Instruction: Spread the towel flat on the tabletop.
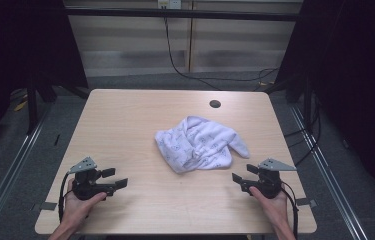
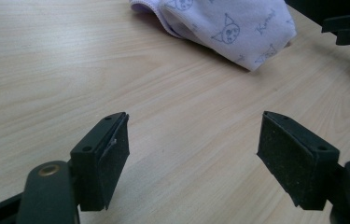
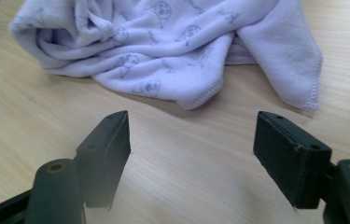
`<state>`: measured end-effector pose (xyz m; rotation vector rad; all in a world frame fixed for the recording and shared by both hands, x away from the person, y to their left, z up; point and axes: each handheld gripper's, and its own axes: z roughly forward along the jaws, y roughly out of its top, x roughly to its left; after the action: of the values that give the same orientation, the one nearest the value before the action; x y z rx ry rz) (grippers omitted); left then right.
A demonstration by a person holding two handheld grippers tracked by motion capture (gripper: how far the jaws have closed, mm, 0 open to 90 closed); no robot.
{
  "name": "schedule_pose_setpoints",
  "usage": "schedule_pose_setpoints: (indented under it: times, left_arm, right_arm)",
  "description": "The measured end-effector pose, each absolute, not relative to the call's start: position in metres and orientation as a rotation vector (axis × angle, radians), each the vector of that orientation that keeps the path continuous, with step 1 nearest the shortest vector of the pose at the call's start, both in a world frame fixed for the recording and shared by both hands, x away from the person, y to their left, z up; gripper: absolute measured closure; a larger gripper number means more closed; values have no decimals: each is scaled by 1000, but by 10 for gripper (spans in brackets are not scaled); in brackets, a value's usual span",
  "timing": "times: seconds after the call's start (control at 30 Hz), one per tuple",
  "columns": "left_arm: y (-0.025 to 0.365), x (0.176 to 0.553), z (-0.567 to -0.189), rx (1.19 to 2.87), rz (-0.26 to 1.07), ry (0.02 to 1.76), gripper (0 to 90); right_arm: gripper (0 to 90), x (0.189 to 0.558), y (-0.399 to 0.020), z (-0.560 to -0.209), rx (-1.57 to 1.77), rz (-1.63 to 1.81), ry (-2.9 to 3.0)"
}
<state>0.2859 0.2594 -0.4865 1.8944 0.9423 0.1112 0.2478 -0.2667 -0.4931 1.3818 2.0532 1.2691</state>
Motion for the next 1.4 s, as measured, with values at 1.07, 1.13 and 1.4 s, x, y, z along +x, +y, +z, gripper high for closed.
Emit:
schedule_pose_setpoints:
  times: [1.07,1.13,1.4]
  left_arm:
    - [247,290,-486,1941,114,875,243]
    - [247,290,-486,1942,115,875,244]
    - [248,294,-487,1932,123,892,254]
  right_arm:
    - [256,376,-193,-478,1236,1281,2362]
    - [266,382,-185,-486,1243,1271,2371]
    - [455,382,-170,-504,1229,1136,2367]
